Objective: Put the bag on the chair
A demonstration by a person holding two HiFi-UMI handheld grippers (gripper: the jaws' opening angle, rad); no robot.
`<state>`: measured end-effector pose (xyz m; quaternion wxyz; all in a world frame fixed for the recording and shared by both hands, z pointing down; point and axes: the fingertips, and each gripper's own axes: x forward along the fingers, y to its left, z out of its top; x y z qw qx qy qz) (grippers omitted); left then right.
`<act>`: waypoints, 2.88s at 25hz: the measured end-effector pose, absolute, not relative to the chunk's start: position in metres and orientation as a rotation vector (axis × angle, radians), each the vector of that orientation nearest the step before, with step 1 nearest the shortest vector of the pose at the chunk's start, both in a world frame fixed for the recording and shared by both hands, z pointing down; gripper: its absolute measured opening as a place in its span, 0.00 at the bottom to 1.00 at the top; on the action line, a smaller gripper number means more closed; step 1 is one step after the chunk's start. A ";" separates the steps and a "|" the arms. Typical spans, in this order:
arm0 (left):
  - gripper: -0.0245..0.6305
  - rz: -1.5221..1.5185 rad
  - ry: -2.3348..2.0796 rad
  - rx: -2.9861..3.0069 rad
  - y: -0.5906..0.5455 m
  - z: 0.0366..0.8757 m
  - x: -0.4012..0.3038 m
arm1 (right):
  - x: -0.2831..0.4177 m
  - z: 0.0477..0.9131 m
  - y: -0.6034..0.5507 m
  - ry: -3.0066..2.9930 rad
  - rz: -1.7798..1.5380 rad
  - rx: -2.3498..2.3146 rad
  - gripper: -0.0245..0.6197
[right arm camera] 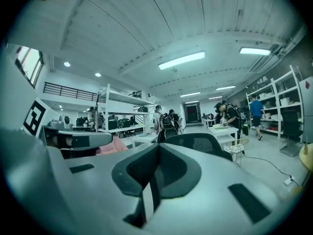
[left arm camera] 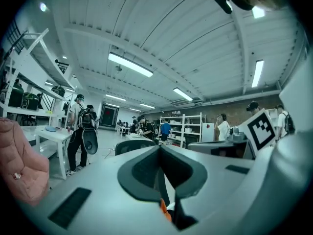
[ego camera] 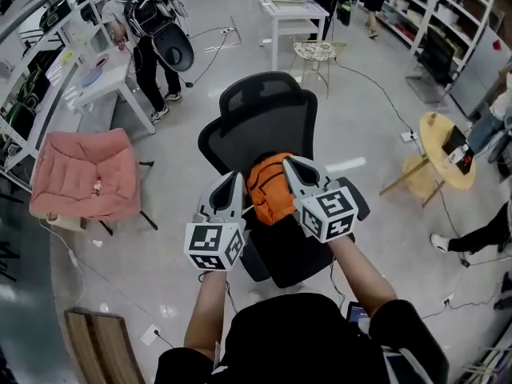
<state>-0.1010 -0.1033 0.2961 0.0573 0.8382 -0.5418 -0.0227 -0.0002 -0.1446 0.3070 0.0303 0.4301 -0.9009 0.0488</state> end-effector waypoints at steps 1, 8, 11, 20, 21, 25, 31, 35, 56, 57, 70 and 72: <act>0.05 -0.079 -1.646 2.553 -0.098 0.290 -0.103 | -0.002 0.302 -0.140 -2.790 0.145 1.328 0.04; 0.05 -0.164 -1.638 2.608 -0.063 0.258 -0.118 | -0.017 0.276 -0.106 -2.819 0.099 1.371 0.04; 0.06 -0.165 -1.627 2.635 -0.050 0.251 -0.121 | -0.023 0.270 -0.093 -2.826 0.098 1.391 0.04; 0.06 -0.170 -1.577 2.689 -0.009 0.242 -0.134 | -0.042 0.264 -0.052 -2.833 0.090 1.424 0.04; 0.06 -0.170 -1.574 2.689 -0.006 0.243 -0.136 | -0.044 0.264 -0.049 -2.832 0.093 1.427 0.04; 0.06 -0.182 -1.565 2.681 0.004 0.246 -0.141 | -0.049 0.268 -0.037 -2.827 0.100 1.430 0.04; 0.06 -0.205 -1.554 2.685 0.012 0.248 -0.133 | -0.041 0.267 -0.029 -2.829 0.093 1.439 0.04; 0.06 -0.207 -1.538 2.679 0.016 0.248 -0.121 | -0.029 0.270 -0.025 -2.812 0.098 1.447 0.04; 0.05 -0.165 -1.630 2.656 0.096 0.238 -0.014 | 0.070 0.266 0.058 -2.850 0.085 1.370 0.04; 0.06 -0.171 -1.633 2.652 0.102 0.237 -0.010 | 0.073 0.266 0.063 -2.848 0.066 1.364 0.04; 0.06 -0.156 -1.665 2.622 0.163 0.243 0.028 | 0.107 0.269 0.123 -2.876 0.042 1.307 0.04; 0.06 -0.157 -1.671 2.623 0.168 0.244 0.031 | 0.111 0.268 0.128 -2.883 0.036 1.311 0.04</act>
